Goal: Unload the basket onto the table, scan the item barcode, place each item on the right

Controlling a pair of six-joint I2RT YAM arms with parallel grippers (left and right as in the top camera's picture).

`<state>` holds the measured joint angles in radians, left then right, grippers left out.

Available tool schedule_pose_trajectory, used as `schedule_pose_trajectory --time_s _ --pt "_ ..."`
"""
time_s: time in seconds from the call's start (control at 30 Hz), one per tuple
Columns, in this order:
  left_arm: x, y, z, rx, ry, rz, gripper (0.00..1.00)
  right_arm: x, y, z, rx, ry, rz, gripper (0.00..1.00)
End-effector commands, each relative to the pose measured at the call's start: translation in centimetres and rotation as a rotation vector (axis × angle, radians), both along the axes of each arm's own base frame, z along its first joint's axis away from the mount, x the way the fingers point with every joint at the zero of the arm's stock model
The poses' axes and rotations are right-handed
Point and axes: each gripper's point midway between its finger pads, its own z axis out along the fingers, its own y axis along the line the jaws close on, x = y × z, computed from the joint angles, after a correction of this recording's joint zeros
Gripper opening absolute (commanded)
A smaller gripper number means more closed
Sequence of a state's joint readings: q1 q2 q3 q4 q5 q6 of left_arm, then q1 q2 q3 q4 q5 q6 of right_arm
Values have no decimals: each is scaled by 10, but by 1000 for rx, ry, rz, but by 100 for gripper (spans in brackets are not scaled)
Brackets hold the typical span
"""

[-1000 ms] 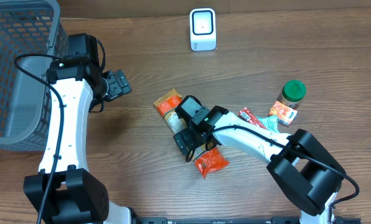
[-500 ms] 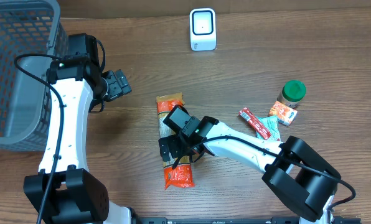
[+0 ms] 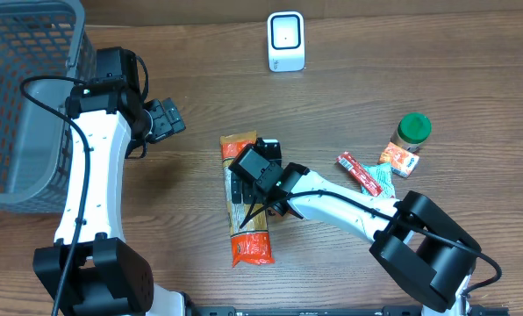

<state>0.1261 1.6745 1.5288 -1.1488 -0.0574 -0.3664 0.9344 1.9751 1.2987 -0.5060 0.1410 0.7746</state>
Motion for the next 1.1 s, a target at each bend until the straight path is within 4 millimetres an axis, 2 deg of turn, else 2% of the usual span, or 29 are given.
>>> schedule_pose_trajectory --time_s 0.0,0.47,0.63,0.73,0.83,1.0,1.07 --pt "3 1 10 15 -28 -11 100 -1 4 13 18 -43 -7 100" --pt "3 1 10 16 -28 -10 100 -7 5 12 0 -41 14 100" --pt "3 1 10 16 -28 -11 100 6 -9 30 -11 -86 -31 100" --pt "3 1 10 15 -28 -10 100 2 -4 39 50 -47 -11 100" --pt "3 1 10 15 -28 -11 100 -8 5 37 92 8 23 100" --pt "3 1 10 16 -28 -11 100 -14 10 38 92 4 40 100" --pt "3 1 10 15 -28 -11 100 -15 14 38 100 -1 48 95"
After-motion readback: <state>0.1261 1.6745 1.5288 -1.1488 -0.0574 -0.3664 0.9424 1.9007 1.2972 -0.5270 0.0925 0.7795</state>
